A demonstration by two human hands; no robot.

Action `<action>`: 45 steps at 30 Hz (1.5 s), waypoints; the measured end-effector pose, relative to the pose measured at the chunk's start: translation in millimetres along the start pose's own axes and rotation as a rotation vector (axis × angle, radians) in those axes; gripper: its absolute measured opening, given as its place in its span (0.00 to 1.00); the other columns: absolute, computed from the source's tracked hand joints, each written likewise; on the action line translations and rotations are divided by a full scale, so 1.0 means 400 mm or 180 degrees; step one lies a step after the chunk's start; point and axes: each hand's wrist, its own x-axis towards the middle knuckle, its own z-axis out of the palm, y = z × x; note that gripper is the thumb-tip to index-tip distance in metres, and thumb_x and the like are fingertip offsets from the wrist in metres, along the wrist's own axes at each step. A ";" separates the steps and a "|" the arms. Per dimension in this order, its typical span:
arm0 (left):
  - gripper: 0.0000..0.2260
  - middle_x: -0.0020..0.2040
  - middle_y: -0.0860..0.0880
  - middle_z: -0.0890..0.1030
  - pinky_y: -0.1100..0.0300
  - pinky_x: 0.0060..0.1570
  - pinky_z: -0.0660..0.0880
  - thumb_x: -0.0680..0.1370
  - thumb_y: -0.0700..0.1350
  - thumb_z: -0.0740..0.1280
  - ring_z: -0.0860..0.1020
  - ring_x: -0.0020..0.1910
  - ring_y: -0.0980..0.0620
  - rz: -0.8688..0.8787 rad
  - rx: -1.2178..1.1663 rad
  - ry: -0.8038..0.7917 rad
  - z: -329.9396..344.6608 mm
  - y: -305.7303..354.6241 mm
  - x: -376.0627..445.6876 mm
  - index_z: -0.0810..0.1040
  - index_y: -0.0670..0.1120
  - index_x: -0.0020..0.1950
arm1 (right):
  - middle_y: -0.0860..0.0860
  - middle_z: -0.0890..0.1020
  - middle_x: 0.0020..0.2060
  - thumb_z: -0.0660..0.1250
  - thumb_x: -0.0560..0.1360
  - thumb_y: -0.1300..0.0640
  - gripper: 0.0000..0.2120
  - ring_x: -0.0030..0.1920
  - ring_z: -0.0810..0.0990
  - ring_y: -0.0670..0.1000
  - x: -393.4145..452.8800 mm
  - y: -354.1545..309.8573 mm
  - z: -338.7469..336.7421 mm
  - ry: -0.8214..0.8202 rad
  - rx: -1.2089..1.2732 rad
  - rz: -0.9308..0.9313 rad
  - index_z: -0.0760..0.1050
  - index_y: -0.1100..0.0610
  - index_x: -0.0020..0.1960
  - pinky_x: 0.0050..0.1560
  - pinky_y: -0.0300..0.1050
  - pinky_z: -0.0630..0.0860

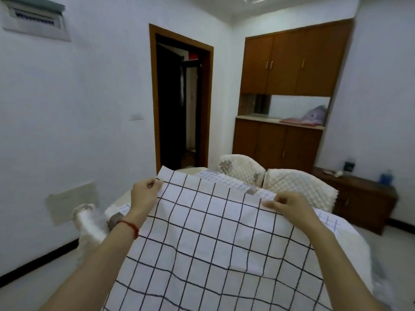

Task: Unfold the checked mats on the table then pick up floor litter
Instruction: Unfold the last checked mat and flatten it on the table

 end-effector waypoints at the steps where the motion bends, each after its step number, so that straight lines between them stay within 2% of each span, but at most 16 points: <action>1: 0.11 0.29 0.47 0.74 0.61 0.36 0.66 0.75 0.42 0.66 0.71 0.34 0.50 -0.0033 0.0005 -0.0043 0.038 -0.011 0.004 0.76 0.43 0.33 | 0.46 0.71 0.22 0.74 0.65 0.45 0.19 0.26 0.67 0.44 0.005 0.035 -0.013 0.0011 -0.0020 0.0112 0.71 0.52 0.23 0.30 0.39 0.64; 4: 0.15 0.26 0.51 0.70 0.63 0.30 0.63 0.75 0.43 0.66 0.67 0.29 0.54 -0.0107 0.0151 -0.0222 0.142 -0.046 0.011 0.71 0.48 0.28 | 0.46 0.71 0.21 0.75 0.63 0.44 0.19 0.23 0.67 0.42 0.005 0.133 -0.040 -0.0137 -0.0014 0.0448 0.74 0.56 0.25 0.28 0.36 0.64; 8: 0.15 0.26 0.50 0.69 0.61 0.30 0.63 0.75 0.46 0.65 0.66 0.28 0.52 -0.0300 0.0185 -0.0576 0.282 -0.120 0.024 0.71 0.47 0.28 | 0.47 0.71 0.23 0.74 0.65 0.47 0.18 0.24 0.66 0.42 -0.004 0.250 -0.047 -0.0248 -0.0117 0.0823 0.76 0.60 0.29 0.25 0.32 0.62; 12: 0.18 0.25 0.49 0.65 0.59 0.29 0.61 0.76 0.46 0.65 0.64 0.27 0.51 -0.0401 0.0311 -0.0966 0.422 -0.207 0.029 0.67 0.45 0.27 | 0.46 0.79 0.30 0.69 0.72 0.52 0.11 0.34 0.75 0.47 -0.011 0.358 -0.015 -0.0048 -0.0391 0.1177 0.77 0.52 0.32 0.34 0.40 0.69; 15: 0.15 0.27 0.47 0.69 0.59 0.31 0.64 0.76 0.47 0.65 0.66 0.29 0.49 -0.0541 0.0337 -0.1292 0.517 -0.280 0.037 0.74 0.40 0.32 | 0.51 0.81 0.37 0.65 0.76 0.54 0.10 0.41 0.78 0.53 -0.016 0.435 0.029 0.0063 -0.0615 0.1553 0.77 0.55 0.37 0.41 0.46 0.73; 17: 0.12 0.28 0.48 0.72 0.61 0.31 0.66 0.76 0.46 0.65 0.69 0.30 0.50 -0.0568 0.0375 -0.1517 0.577 -0.325 0.046 0.77 0.40 0.36 | 0.53 0.81 0.39 0.62 0.77 0.56 0.09 0.42 0.78 0.55 -0.017 0.486 0.061 0.0093 -0.0764 0.1752 0.76 0.57 0.40 0.43 0.47 0.74; 21: 0.09 0.32 0.46 0.75 0.60 0.32 0.67 0.76 0.44 0.65 0.71 0.33 0.49 -0.0696 0.0360 -0.1947 0.687 -0.421 0.063 0.77 0.42 0.38 | 0.55 0.81 0.44 0.59 0.77 0.60 0.09 0.43 0.77 0.54 -0.011 0.582 0.133 -0.0001 -0.0995 0.2068 0.77 0.60 0.44 0.44 0.46 0.73; 23: 0.09 0.33 0.45 0.75 0.59 0.34 0.69 0.76 0.44 0.65 0.71 0.33 0.49 -0.0795 0.0418 -0.2105 0.734 -0.476 0.075 0.77 0.41 0.38 | 0.56 0.80 0.46 0.58 0.77 0.63 0.09 0.45 0.77 0.55 -0.006 0.625 0.167 -0.0062 -0.1088 0.2173 0.77 0.59 0.46 0.46 0.46 0.73; 25: 0.10 0.33 0.47 0.75 0.60 0.34 0.69 0.76 0.45 0.66 0.72 0.32 0.50 -0.0847 0.0503 -0.2245 0.778 -0.534 0.088 0.76 0.45 0.35 | 0.57 0.80 0.46 0.57 0.77 0.64 0.10 0.46 0.78 0.57 0.000 0.665 0.201 -0.0122 -0.1200 0.2280 0.77 0.60 0.47 0.48 0.47 0.73; 28: 0.15 0.30 0.55 0.72 0.66 0.32 0.67 0.76 0.47 0.66 0.70 0.31 0.58 -0.0733 0.0641 -0.2426 0.833 -0.607 0.107 0.71 0.55 0.29 | 0.57 0.80 0.47 0.56 0.77 0.65 0.11 0.47 0.78 0.59 0.013 0.722 0.253 -0.0166 -0.1372 0.2386 0.77 0.60 0.49 0.48 0.47 0.73; 31: 0.11 0.31 0.59 0.74 0.68 0.31 0.66 0.75 0.49 0.66 0.71 0.33 0.63 -0.0649 0.0797 -0.2533 0.876 -0.668 0.128 0.75 0.56 0.32 | 0.58 0.79 0.48 0.57 0.78 0.64 0.10 0.48 0.78 0.60 0.031 0.767 0.300 -0.0232 -0.1503 0.2411 0.77 0.60 0.50 0.49 0.49 0.74; 34: 0.13 0.27 0.56 0.75 0.66 0.27 0.65 0.75 0.52 0.65 0.72 0.29 0.59 -0.0554 0.0985 -0.2519 0.912 -0.720 0.145 0.75 0.56 0.30 | 0.59 0.79 0.47 0.58 0.78 0.62 0.10 0.48 0.78 0.60 0.051 0.802 0.333 -0.0223 -0.1755 0.2308 0.77 0.62 0.52 0.49 0.49 0.71; 39: 0.14 0.26 0.52 0.74 0.63 0.26 0.65 0.76 0.49 0.65 0.73 0.28 0.53 -0.0310 0.1041 -0.2611 0.932 -0.742 0.148 0.73 0.54 0.29 | 0.60 0.79 0.44 0.59 0.77 0.64 0.10 0.45 0.77 0.61 0.076 0.839 0.372 0.0011 -0.2033 0.2247 0.78 0.63 0.51 0.45 0.49 0.67; 42: 0.08 0.31 0.47 0.75 0.60 0.29 0.66 0.77 0.46 0.64 0.74 0.35 0.45 -0.0114 0.1277 -0.2569 0.929 -0.706 0.146 0.75 0.48 0.37 | 0.63 0.79 0.43 0.64 0.74 0.67 0.07 0.45 0.77 0.63 0.080 0.840 0.389 0.0333 -0.2070 0.2237 0.80 0.66 0.48 0.50 0.52 0.68; 43: 0.06 0.37 0.44 0.76 0.56 0.33 0.69 0.77 0.45 0.64 0.74 0.40 0.43 0.0083 0.1450 -0.2501 0.928 -0.695 0.142 0.76 0.43 0.44 | 0.63 0.79 0.44 0.66 0.73 0.67 0.06 0.46 0.77 0.63 0.079 0.832 0.397 0.0507 -0.2075 0.2237 0.80 0.66 0.48 0.53 0.53 0.69; 45: 0.13 0.54 0.39 0.76 0.47 0.51 0.72 0.76 0.46 0.64 0.72 0.54 0.40 0.0431 0.1878 -0.2500 0.927 -0.671 0.117 0.74 0.39 0.56 | 0.63 0.80 0.48 0.69 0.71 0.66 0.08 0.49 0.78 0.64 0.075 0.805 0.431 0.0831 -0.2090 0.2143 0.80 0.64 0.50 0.57 0.57 0.70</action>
